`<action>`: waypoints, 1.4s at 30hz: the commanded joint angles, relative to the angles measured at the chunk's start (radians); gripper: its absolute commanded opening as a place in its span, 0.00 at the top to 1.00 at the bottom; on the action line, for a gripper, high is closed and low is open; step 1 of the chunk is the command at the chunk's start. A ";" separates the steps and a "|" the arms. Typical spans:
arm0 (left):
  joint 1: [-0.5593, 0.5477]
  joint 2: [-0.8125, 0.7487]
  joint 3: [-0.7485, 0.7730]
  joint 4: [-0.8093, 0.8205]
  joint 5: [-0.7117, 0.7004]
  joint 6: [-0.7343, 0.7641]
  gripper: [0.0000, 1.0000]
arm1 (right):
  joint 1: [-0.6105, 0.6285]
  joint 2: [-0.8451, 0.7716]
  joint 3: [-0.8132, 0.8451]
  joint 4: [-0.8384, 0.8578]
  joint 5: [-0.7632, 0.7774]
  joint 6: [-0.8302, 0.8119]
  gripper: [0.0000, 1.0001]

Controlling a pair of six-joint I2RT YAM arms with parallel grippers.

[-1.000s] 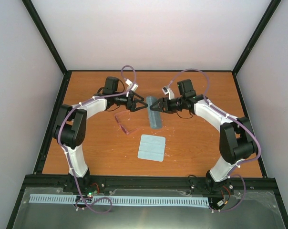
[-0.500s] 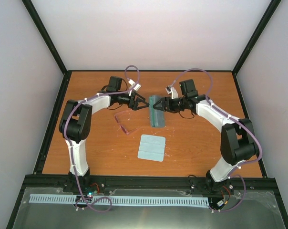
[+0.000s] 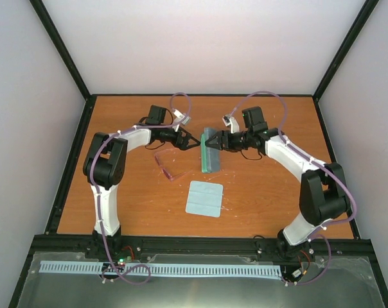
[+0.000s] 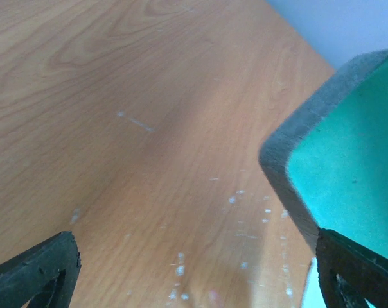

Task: Organize the sunglasses
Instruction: Open the sunglasses case, then place the sunglasses case at the center of the board.

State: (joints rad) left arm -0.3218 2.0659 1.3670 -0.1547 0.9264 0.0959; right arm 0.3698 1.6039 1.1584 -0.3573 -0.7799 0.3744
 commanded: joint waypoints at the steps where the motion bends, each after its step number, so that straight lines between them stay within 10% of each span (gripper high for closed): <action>1: -0.003 -0.029 0.000 0.001 -0.141 0.042 0.01 | -0.029 0.062 0.008 -0.002 -0.049 -0.001 0.81; 15: 0.127 -0.120 -0.092 -0.024 -0.199 0.094 0.01 | -0.207 0.420 0.193 -0.105 -0.150 -0.053 0.72; 33: 0.128 -0.064 -0.039 -0.046 -0.167 0.088 0.00 | -0.221 0.493 0.300 -0.287 -0.006 -0.154 0.05; 42: 0.128 -0.061 -0.048 -0.039 -0.161 0.089 0.00 | -0.209 0.394 0.270 -0.348 0.106 -0.156 0.10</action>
State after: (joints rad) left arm -0.1917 1.9942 1.2873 -0.1848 0.7433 0.1680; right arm 0.1520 2.0842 1.4490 -0.6525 -0.7513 0.2302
